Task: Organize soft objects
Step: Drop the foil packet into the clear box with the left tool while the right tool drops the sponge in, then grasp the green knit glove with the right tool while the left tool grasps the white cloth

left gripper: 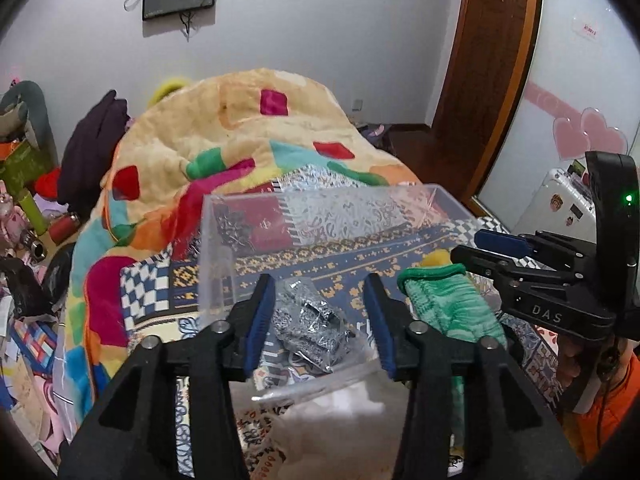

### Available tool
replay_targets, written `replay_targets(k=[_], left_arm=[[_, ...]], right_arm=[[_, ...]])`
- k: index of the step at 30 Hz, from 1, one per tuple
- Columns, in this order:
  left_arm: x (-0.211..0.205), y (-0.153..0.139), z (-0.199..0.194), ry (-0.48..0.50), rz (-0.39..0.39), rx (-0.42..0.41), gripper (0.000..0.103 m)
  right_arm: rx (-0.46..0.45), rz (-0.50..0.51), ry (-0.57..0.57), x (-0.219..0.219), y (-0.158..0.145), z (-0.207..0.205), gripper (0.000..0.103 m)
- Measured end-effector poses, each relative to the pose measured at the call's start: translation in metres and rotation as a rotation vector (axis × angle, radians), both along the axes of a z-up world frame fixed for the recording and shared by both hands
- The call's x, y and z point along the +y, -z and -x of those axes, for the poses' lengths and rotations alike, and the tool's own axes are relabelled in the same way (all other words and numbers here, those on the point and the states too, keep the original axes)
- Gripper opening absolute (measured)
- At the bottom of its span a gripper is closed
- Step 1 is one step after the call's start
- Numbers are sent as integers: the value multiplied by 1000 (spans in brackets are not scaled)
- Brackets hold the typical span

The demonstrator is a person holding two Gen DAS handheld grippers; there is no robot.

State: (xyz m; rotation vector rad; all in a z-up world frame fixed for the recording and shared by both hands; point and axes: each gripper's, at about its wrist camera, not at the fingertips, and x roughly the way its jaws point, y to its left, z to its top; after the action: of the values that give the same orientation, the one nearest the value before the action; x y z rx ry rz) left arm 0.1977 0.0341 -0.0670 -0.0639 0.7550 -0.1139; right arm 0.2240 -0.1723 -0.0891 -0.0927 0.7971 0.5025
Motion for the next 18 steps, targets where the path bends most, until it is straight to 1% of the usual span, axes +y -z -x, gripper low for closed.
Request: replay_targets(k=[1, 2, 3, 4, 5, 7, 10, 13, 18], left_arm=[[1, -4, 4, -2, 1, -14, 54], [2, -9, 9, -5, 6, -31, 55], [3, -12, 12, -6, 8, -39, 58], [4, -17, 18, -9, 11, -54, 63], [5, -20, 21, -11, 9, -64, 66], [7, -26, 31, -15, -4, -90, 79], [10, -29, 43, -19, -17, -108, 87], [17, -25, 54, -28, -8, -91, 90], [22, -8, 67, -31, 6, -47, 90]], right_arm=[[-5, -3, 2, -1, -2, 1, 42], [-16, -8, 7, -3, -7, 4, 43], [-27, -14, 12, -5, -11, 7, 47], [-42, -19, 19, -7, -16, 12, 52], [-52, -23, 23, -7, -20, 15, 54], [-78, -47, 22, -12, -30, 24, 63], [-104, -72, 15, -15, -40, 36, 70], [-113, -94, 3, -13, -44, 47, 78], [-91, -110, -39, -3, -36, 61, 78]])
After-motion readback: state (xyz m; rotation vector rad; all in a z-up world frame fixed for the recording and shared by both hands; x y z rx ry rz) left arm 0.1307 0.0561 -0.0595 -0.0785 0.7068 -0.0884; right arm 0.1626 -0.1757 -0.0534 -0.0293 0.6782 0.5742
